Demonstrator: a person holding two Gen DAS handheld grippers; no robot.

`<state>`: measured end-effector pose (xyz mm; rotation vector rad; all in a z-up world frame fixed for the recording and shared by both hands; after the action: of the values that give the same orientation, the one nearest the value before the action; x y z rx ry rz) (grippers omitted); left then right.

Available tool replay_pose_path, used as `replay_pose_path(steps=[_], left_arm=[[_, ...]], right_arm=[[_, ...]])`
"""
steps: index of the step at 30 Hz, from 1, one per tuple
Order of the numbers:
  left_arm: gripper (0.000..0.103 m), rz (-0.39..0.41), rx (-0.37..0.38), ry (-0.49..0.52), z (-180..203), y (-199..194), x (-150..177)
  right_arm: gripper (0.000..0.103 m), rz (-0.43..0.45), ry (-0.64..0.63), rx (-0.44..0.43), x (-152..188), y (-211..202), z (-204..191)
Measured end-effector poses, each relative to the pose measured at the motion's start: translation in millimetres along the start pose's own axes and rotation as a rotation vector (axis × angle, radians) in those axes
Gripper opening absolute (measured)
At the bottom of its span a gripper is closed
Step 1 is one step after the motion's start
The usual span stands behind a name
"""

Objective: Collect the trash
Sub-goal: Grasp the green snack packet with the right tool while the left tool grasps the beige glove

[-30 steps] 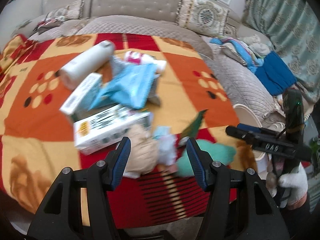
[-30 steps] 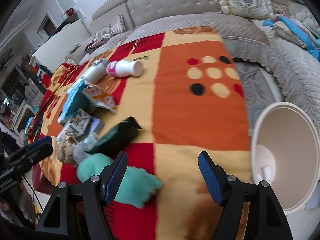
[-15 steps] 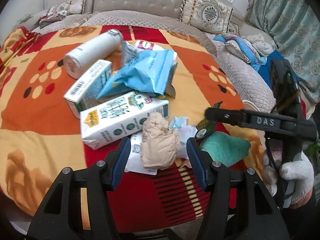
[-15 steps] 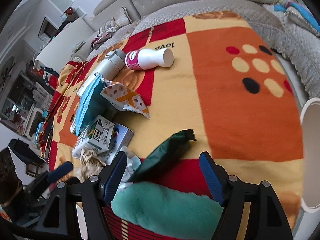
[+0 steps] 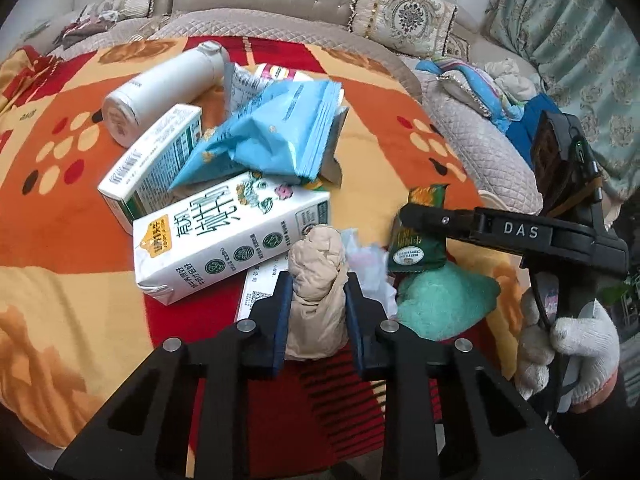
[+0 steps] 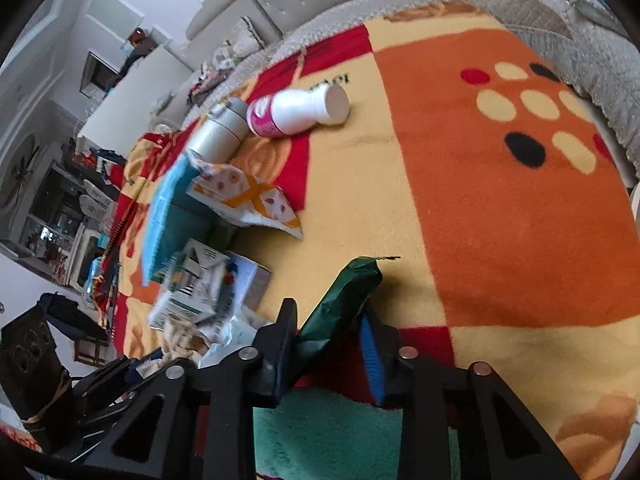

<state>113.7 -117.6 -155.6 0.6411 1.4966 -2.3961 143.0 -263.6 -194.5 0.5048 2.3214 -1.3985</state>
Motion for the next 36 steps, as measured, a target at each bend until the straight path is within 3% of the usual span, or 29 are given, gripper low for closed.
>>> replay_pose_path(steps=[13,19,25,28,29,30,36], left_arm=[[0.021,0.097,0.035,0.018,25,-37,-29],[0.021,0.09,0.049,0.008,33,-33,-28],[0.021,0.086,0.038,0.014,29,-32,-26],[0.021,0.085,0.039,0.009,26,-32,-25],[0.021,0.083,0.042,0.007,26,-32,-25],[0.021,0.083,0.043,0.006,26,-31,-25],[0.021,0.071,0.049,0.015,28,-28,-22]], right_arm=[[0.023,0.122,-0.076,0.0,-22,-49,-14],[0.023,0.096,-0.073,0.015,-17,-47,-4],[0.024,0.057,0.038,0.005,-11,-37,15],[0.036,0.024,0.039,0.017,-8,-31,14],[0.051,0.015,0.047,0.003,-7,-27,13],[0.057,0.013,0.052,0.0,-8,-24,12],[0.058,-0.05,0.07,0.03,-4,6,14]])
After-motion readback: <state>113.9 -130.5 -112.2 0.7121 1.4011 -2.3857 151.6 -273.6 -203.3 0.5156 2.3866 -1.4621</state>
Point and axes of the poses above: each gripper's, at about its wrist camera, not at the fingertips, and y roughly the way its jaws point, z to its right, x to its underside, the point moved 8 cm from there along y, roughly the way its jaws point, and after that the axes turned 11 degrees about -y, right-handed, at the moved point
